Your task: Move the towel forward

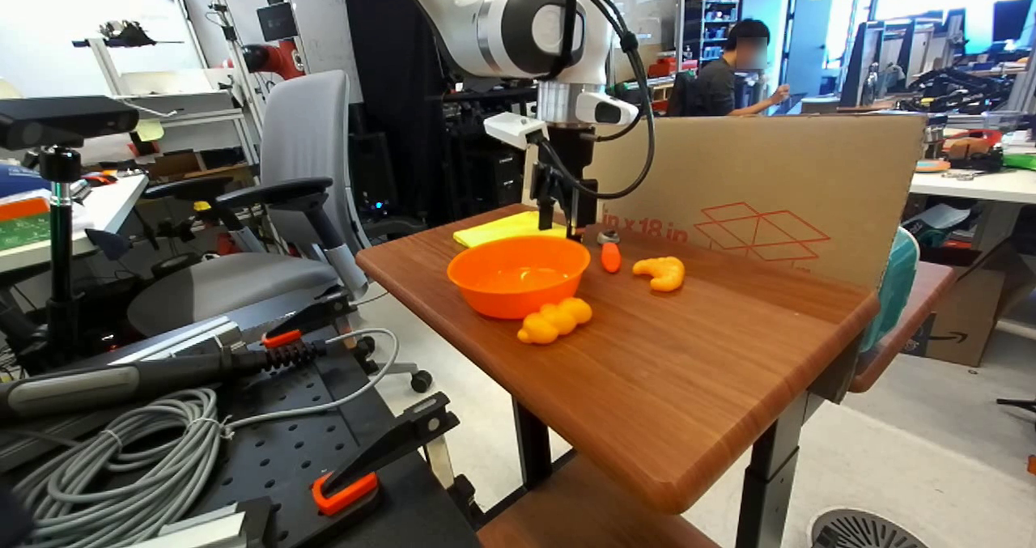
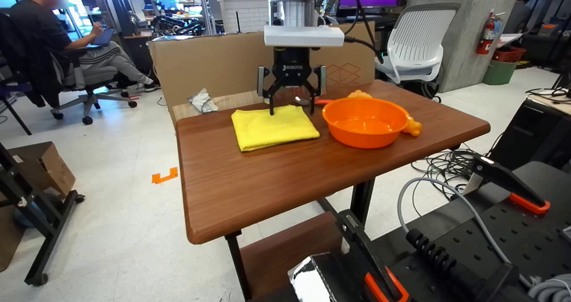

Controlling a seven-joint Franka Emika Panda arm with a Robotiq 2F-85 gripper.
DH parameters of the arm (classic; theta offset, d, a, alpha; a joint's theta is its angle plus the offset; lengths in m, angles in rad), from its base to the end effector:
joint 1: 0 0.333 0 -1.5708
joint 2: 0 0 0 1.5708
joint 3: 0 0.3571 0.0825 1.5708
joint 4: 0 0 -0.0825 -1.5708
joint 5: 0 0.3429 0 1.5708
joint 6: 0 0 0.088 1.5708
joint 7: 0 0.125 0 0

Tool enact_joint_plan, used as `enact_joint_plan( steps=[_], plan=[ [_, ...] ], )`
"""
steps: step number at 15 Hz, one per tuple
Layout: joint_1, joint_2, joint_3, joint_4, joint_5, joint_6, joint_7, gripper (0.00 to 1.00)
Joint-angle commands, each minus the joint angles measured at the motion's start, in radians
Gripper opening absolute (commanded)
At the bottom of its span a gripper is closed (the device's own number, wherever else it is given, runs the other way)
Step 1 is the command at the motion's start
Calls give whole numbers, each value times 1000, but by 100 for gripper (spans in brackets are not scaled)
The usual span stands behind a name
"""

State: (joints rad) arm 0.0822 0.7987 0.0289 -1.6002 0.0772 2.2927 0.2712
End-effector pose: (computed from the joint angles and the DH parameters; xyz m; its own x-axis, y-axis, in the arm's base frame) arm 0.6763 0.0752 0.1929 0.9686 -0.2159 -0.1237 -0.2224 -0.9741 -0.0412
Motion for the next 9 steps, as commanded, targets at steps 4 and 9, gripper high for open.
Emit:
enact_joint_plan(
  steps=[4,9],
  plan=[
    [-52,21,-11,64,62,-35,1,100],
    [-81,2,-2,54,91,-45,-16,100]
  ],
)
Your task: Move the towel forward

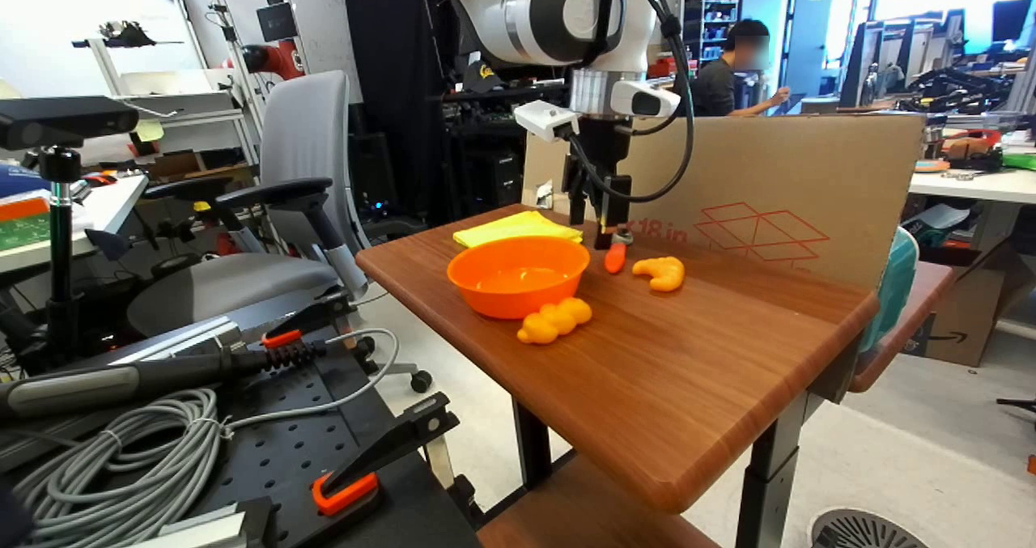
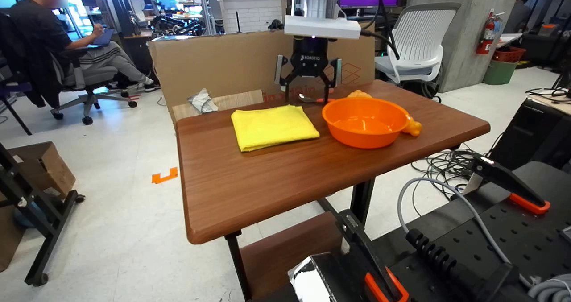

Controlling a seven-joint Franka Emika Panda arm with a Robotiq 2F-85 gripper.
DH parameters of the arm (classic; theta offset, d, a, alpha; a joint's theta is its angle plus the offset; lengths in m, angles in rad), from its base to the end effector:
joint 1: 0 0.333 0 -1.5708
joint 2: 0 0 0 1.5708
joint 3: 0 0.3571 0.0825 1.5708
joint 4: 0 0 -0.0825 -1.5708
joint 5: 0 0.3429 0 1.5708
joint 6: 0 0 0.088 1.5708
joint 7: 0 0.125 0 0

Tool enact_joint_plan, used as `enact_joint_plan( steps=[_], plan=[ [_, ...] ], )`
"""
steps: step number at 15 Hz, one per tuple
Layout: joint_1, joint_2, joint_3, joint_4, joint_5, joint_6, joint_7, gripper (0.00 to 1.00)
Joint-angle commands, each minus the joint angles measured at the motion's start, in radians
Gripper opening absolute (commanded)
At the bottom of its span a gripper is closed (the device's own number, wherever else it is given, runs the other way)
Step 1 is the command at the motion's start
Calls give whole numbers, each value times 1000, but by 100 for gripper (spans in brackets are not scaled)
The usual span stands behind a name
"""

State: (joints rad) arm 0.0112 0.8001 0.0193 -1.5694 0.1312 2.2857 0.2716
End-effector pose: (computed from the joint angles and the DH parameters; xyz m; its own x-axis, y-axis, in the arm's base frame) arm 0.6891 0.0236 0.2029 0.9392 -0.3240 -0.1136 -0.3335 -0.9396 -0.0773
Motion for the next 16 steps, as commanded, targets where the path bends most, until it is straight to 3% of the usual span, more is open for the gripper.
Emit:
enact_joint_plan(
  steps=[1,9,10,16],
  plan=[
    [-10,-8,9,14,39,-36,-19,100],
    [28,-112,24,-88,20,-29,-42,100],
    [31,-56,14,-32,22,-17,-24,100],
    [37,-86,15,-63,21,-18,-31,100]
  ],
)
